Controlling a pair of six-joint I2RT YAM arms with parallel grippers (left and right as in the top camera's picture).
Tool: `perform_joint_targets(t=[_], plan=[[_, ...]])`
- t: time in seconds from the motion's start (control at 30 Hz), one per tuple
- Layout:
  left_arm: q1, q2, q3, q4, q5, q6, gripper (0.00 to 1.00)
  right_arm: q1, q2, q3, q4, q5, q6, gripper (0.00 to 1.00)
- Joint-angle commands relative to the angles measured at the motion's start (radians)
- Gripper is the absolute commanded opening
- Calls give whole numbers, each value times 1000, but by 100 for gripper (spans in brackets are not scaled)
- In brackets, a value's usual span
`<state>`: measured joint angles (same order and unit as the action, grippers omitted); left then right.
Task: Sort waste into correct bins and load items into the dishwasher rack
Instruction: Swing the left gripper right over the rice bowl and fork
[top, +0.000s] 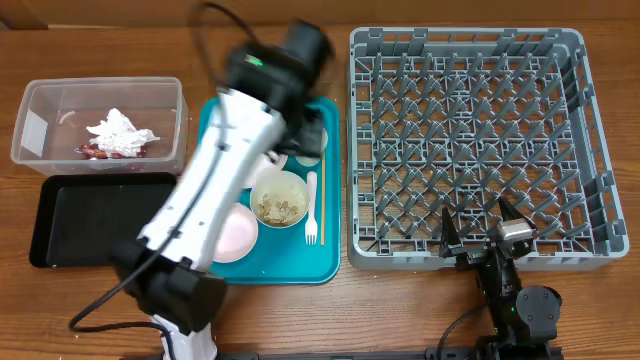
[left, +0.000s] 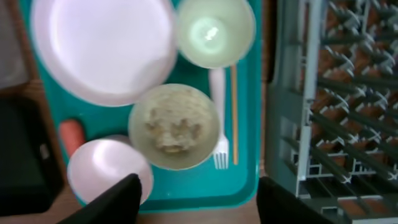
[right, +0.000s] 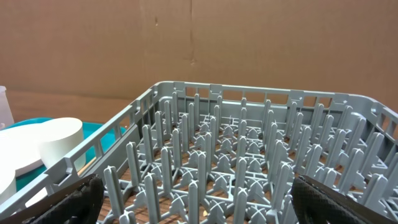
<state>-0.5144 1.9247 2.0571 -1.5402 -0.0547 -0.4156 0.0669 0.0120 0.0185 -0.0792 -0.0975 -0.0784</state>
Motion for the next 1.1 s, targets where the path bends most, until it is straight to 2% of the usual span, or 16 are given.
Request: perform_joint_targets(t=[0.0, 0.23, 0.5, 0.6, 0.8, 0.93, 1.07], plan=[[-74, 13, -93, 42, 0, -26, 55, 5, -8, -10, 5, -1, 2, 100], [-163, 13, -260, 135, -6, -51, 53, 5, -8, -10, 5, -1, 2, 100], [-165, 13, -299, 160, -57, -63, 49, 5, -8, -10, 5, -1, 3, 100], [-160, 13, -304, 159, -53, -39, 55, 5, -8, -10, 5, -1, 2, 100], [-129, 13, -304, 145, -53, 45, 51, 5, -8, -10, 5, -1, 2, 100], [-126, 13, -306, 140, -53, 50, 61, 5, -8, -10, 5, -1, 2, 100], [-126, 13, -324, 159, -53, 50, 59, 5, -8, -10, 5, -1, 2, 100]])
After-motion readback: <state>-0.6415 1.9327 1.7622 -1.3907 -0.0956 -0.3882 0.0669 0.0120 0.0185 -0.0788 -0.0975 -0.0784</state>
